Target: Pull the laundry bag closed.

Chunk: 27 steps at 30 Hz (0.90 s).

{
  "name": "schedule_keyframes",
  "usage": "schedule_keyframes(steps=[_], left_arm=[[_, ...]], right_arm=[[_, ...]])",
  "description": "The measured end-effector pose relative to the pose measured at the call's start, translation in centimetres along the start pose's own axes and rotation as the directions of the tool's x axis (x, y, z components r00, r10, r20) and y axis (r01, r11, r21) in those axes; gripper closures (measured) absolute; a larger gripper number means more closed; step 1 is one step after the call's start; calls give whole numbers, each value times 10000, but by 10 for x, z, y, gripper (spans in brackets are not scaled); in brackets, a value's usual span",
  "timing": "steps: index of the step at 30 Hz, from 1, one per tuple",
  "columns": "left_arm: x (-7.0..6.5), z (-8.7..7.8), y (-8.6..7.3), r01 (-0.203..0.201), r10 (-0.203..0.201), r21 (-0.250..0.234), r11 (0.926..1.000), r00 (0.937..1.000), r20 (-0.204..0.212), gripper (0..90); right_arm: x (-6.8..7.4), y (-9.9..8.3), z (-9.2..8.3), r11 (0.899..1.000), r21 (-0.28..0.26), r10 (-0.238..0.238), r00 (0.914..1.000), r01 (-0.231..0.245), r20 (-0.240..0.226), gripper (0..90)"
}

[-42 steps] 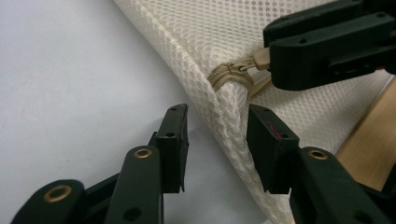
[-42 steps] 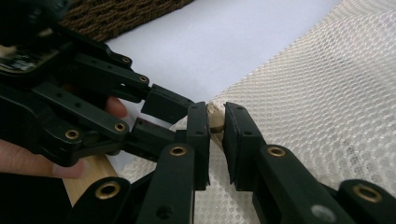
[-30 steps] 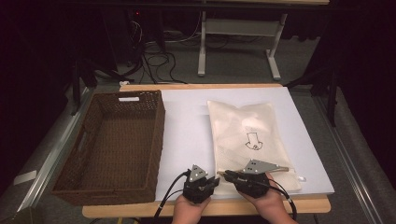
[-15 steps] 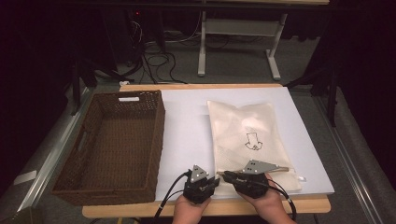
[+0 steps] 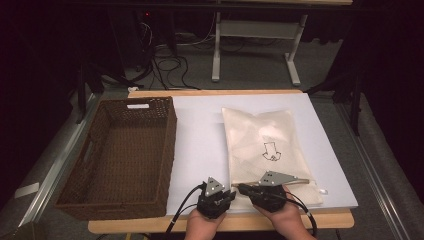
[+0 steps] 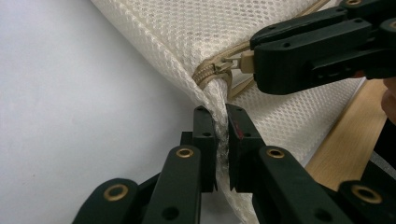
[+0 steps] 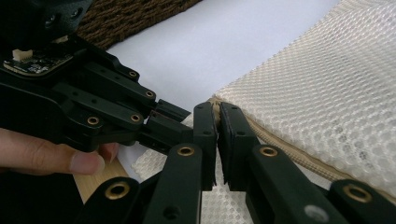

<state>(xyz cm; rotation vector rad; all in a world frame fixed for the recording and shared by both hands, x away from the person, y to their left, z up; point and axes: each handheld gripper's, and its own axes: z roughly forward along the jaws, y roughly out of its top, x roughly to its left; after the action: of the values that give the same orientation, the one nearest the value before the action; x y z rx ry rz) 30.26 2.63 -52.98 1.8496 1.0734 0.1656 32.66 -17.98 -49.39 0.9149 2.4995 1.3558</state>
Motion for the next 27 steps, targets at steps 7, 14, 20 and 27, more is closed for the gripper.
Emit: schedule_keyframes(steps=[7, 14, 20, 27], left_arm=[[-1, -1, 1, -130, 130, 17, 9999, 9999, -23, 829], [3, -5, 5, 240, -236, -442, 9987, 9997, 98, 698], [7, -6, 6, 631, -613, -516, 9967, 9975, 355, 806], [3, -8, 7, 624, -609, -708, 9955, 9979, 237, 857]], right_arm=[[-2, 1, 2, 10000, -14, -35, 10000, 35, -69, 877], [-2, 2, -1, 9999, -96, -103, 9999, 102, -68, 881], [-1, 1, -2, 9998, -89, -151, 9999, 151, -1, 882], [-5, 1, -5, 9997, -209, -134, 9998, 137, 110, 883]])
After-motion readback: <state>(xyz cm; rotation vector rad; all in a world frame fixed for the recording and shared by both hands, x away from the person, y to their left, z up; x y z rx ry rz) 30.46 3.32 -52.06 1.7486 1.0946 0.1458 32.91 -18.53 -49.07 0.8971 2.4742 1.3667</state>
